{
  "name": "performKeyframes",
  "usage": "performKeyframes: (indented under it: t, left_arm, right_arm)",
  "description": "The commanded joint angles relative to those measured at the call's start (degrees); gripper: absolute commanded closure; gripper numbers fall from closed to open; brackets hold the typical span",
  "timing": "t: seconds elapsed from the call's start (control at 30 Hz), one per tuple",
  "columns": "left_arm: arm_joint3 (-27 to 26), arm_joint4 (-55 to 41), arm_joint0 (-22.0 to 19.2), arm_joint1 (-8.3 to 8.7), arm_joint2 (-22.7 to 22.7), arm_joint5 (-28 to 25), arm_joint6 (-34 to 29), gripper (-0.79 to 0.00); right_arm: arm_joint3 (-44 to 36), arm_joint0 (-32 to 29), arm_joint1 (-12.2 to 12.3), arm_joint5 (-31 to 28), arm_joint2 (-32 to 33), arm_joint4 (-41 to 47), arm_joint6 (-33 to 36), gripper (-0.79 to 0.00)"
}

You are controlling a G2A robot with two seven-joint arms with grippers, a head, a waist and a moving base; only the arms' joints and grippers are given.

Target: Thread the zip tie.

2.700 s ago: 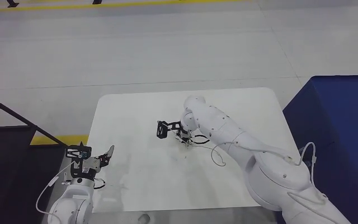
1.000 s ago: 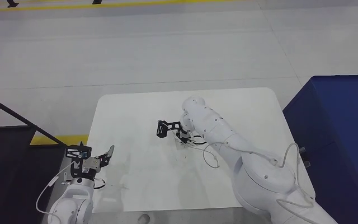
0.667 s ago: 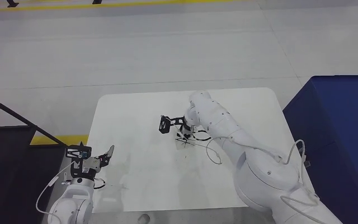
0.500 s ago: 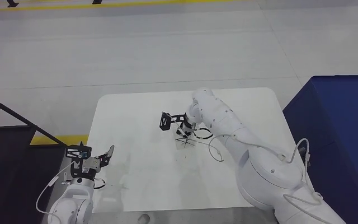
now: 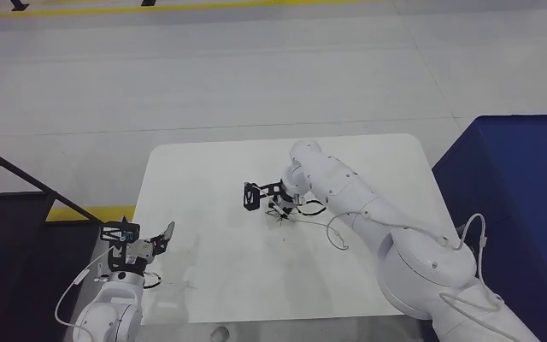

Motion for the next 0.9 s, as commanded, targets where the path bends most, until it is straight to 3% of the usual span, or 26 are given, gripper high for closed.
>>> performKeyframes:
  t: [0.0,0.47,0.87]
  left_arm:
    - [0.00,0.00,0.00,0.00,0.00,0.00,0.00,-0.785]
    - [0.00,0.00,0.00,0.00,0.00,0.00,0.00,-0.785]
    - [0.00,0.00,0.00,0.00,0.00,0.00,0.00,-0.785]
  right_arm:
    - [-0.33,-0.14,0.31,0.00,0.00,-0.16,0.00,-0.154]
    - [1.63,0.24,0.55,0.00,0.00,0.33,0.00,-0.062]
    - [4.58,-0.22,-1.07,0.00,0.00,-0.26,0.00,-0.055]
